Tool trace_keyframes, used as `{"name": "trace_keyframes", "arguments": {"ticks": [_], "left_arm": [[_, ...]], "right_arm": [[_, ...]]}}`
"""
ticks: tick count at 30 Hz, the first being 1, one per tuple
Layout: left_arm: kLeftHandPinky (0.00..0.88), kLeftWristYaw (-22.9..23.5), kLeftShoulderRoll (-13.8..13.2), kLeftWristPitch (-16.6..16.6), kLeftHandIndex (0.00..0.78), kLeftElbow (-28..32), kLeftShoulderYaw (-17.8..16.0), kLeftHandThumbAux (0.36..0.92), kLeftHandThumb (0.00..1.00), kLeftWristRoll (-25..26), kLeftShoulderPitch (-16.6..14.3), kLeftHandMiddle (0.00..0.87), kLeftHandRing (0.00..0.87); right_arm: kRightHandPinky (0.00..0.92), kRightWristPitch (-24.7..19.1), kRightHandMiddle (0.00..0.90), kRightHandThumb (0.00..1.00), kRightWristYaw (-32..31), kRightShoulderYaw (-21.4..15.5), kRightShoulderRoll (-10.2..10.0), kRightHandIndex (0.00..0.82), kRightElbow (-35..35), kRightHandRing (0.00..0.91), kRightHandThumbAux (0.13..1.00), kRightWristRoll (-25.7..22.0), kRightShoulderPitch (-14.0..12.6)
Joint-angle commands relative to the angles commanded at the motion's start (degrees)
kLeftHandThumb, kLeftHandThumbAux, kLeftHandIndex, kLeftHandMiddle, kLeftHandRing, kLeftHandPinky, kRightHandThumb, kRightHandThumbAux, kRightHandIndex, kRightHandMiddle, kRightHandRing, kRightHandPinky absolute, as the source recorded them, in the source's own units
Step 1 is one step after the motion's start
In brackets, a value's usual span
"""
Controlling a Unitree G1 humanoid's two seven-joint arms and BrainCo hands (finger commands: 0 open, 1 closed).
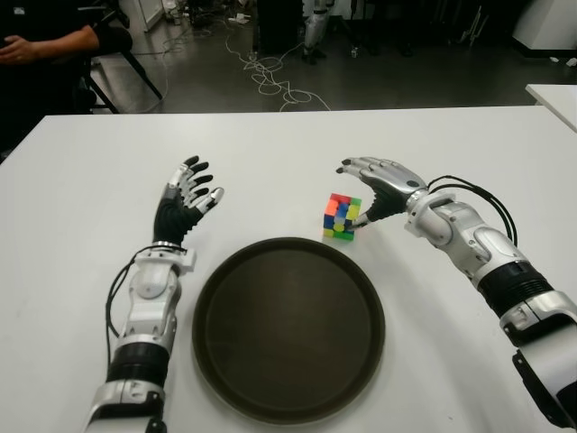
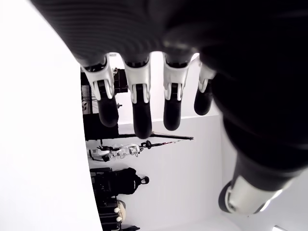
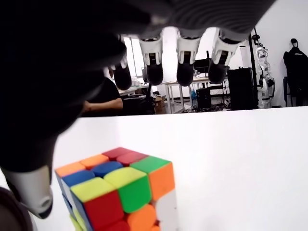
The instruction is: Pick up the Rubik's Cube and put it in the plate
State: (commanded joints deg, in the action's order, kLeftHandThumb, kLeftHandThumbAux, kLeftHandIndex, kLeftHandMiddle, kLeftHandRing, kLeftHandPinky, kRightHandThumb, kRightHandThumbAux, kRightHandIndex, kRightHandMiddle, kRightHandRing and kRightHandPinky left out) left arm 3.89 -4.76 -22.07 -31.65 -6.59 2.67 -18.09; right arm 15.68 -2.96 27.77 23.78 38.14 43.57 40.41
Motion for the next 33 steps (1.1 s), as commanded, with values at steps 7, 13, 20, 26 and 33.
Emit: {"name": "trace_keyframes", "arguments": {"ticks": [7,13,20,26,33], "left_arm": [[0.162,0.49,-0.20,-0.88,0.103,-1.11,-0.11,0.705,0.084,0.20,-0.42,0.158,0.162],[0.159,0.75,-0.48,-1.94,0.100,-1.89,-0.01,0.684,0.061,0.01,-0.68,0.155,0.159],[0.170,0.90,-0.53,-2.85,0.103,-2.54,0.01,0.688,0.070,0.10,-0.84,0.161,0.169],[0.173,0.79,-0.46,-2.80,0.109,-2.52,0.00,0.711,0.077,0.14,-0.84,0.170,0.175],[0.167,0.23,-0.17,-2.09,0.111,-2.11,0.01,0.718,0.073,0.05,-0.72,0.171,0.175]], "right_arm": [[0.086,-0.35,0.045,0.000,0.15,0.19,-0.20,0.007,-0.01,0.068,0.668,0.32,0.05],[0.084,-0.29,0.049,0.000,0.26,0.34,-0.50,0.017,0.31,0.068,0.686,0.44,0.15],[0.085,-0.20,0.056,0.000,0.09,1.04,-0.63,0.024,0.69,0.073,0.709,0.94,0.31],[0.087,-0.73,0.052,0.000,-0.70,1.85,-0.77,0.018,0.54,0.072,0.708,1.34,0.54],[0.094,-1.59,0.058,0.000,-1.25,2.77,-1.49,0.025,0.70,0.079,0.712,2.11,0.77]]}}
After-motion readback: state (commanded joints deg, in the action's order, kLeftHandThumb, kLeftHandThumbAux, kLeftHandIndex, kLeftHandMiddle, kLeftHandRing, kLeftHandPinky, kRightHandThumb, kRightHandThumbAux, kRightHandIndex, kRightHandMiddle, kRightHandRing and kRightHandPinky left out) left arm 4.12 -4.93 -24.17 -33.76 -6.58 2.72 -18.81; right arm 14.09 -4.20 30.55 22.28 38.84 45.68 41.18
